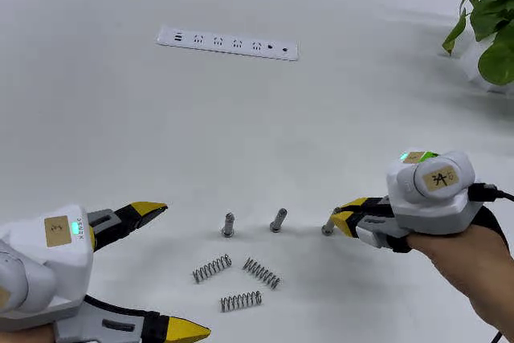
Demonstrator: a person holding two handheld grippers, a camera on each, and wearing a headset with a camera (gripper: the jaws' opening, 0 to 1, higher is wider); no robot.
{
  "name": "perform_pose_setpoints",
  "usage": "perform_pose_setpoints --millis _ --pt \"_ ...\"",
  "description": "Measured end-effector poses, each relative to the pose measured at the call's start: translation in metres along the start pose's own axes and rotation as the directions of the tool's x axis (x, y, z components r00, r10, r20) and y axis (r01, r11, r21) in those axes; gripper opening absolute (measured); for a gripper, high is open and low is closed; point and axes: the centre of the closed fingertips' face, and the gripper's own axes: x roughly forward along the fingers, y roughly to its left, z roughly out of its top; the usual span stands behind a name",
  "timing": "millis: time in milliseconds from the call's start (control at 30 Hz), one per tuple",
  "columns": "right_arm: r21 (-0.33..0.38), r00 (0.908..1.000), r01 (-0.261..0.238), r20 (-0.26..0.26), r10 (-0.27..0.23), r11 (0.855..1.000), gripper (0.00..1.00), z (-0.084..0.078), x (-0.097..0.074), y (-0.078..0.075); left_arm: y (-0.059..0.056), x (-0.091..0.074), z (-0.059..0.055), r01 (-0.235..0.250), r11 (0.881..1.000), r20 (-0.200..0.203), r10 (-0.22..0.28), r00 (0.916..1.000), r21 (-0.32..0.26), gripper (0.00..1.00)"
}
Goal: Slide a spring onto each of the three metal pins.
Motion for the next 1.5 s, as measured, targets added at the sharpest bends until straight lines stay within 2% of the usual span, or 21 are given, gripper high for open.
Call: perform_pose_setpoints --millis 467,1000,1167,1500 --pt "-0.004 0.9998 0.012 0.013 -0.012 1.0 0.09 -0.0051 -0.0025 0.0014 -0.0015 0.0012 0.0007 0.002 1.0 -0.001 -0.002 1.0 0.002 0.98" --pt "-0.004 0.999 0.024 0.037 -0.024 1.0 0.09 -0.0015 -0.0008 0.0011 -0.0045 0.0029 0.0056 0.001 1.0 0.002 -0.001 1.0 0.001 0.98" --pt "0.0 0.9989 0.023 0.041 -0.023 1.0 0.09 -0.0008 -0.0013 0.0022 -0.0017 0.0016 0.0009 0.001 1.0 0.002 -0.001 1.0 -0.001 0.98" --pt "-0.004 0.999 0.015 0.041 -0.014 1.0 0.09 -0.0019 -0.0003 0.0031 -0.0003 0.0019 -0.0004 0.001 1.0 0.002 -0.001 1.0 -0.001 0.98"
